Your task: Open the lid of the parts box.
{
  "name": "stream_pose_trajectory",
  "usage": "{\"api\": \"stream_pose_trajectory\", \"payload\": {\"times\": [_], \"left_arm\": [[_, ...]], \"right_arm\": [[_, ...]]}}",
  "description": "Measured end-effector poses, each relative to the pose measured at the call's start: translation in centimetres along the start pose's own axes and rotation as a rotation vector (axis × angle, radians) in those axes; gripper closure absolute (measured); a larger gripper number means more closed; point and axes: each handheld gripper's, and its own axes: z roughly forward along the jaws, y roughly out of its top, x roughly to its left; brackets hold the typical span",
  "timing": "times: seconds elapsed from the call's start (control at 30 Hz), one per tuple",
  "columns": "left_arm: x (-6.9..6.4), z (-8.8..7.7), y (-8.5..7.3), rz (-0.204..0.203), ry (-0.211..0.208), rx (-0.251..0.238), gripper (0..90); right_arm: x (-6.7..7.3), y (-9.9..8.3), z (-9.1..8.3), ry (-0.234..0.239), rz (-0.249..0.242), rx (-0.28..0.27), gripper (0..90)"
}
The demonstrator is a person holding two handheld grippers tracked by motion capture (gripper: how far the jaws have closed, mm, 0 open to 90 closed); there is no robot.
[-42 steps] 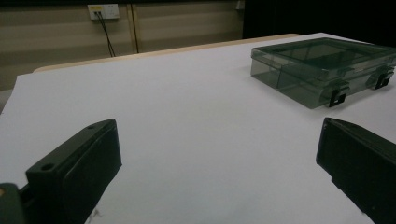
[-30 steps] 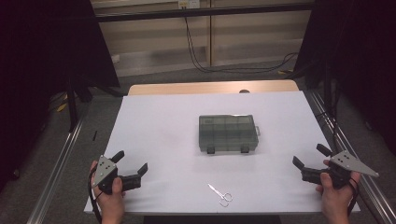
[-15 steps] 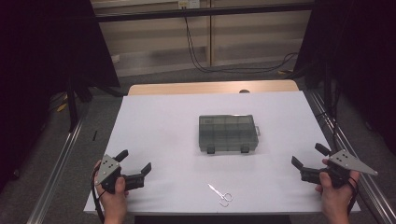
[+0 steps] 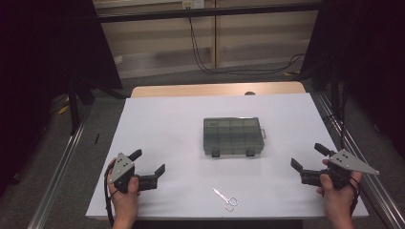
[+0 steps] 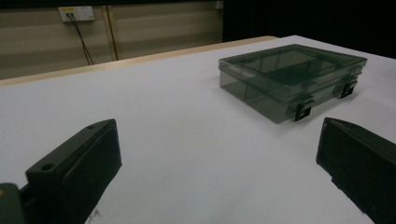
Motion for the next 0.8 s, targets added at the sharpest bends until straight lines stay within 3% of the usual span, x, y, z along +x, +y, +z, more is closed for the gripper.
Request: {"api": "stream_pose_trajectory", "payload": {"times": [0.2,0.6,0.8], "left_arm": [[-0.9,0.8,0.6,0.019,-0.029,0.013,0.0],[-1.8,2.7,2.1,0.011,-0.071,-0.002,0.0],[-2.5,4.5,3.0,0.026,-0.105,0.010,0.0]], "right_arm": [[0.4,0.9,0.2,0.004,-0.001,-0.002,0.0],[1.0,2.6,1.3,0.032,-0.015,-0.005,0.0],[1.5,3.3,2.3,0.057,-0.013,-0.013,0.0]]}}
